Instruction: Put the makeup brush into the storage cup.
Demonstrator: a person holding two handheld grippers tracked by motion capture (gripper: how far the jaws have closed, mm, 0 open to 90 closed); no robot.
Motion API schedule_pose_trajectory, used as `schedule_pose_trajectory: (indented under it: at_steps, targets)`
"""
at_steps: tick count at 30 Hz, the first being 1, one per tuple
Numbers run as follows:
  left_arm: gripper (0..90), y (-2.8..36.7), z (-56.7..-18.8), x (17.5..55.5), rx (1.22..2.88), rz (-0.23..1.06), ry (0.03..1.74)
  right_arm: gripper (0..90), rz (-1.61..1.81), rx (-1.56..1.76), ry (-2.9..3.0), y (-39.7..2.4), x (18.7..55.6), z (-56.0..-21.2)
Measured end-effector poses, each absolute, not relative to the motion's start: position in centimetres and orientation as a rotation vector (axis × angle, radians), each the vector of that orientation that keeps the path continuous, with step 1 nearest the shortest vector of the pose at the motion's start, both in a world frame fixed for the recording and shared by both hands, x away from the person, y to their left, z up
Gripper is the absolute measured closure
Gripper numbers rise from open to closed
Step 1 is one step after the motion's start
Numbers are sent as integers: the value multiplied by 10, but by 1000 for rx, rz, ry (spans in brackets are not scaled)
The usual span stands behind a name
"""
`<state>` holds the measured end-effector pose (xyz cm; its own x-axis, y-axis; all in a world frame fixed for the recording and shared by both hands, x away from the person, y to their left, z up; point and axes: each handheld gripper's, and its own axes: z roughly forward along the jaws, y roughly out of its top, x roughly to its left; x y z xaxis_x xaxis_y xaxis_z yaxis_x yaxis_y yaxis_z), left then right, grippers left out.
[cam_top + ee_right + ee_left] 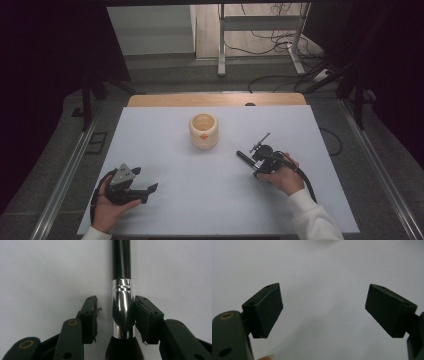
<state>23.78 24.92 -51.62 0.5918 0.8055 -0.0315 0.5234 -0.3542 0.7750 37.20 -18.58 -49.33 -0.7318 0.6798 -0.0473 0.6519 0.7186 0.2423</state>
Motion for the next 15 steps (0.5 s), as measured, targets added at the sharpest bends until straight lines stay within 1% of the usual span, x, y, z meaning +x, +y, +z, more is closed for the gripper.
schedule_pose_trajectory:
  at_steps: [1, 2, 3, 4, 6, 15]
  targets:
    - [150, 249, -516, 238, 2041, 461, 1052, 584, 318, 1088, 2794, -186, 372, -493]
    - [150, 249, -516, 238, 2041, 461, 1052, 584, 318, 1088, 2794, -186, 372, -493]
    - [150, 249, -516, 238, 2042, 462, 1052, 624, 321, 1092, 2806, -185, 373, -493]
    - [150, 249, -516, 238, 2042, 462, 1052, 637, 317, 1092, 2806, -185, 373, -493]
    - [150, 249, -516, 237, 2044, 464, 1051, 689, 312, 1085, 2812, -184, 374, -492]
    - [150, 249, -516, 237, 2041, 463, 1051, 709, 310, 1084, 2825, -184, 375, -492]
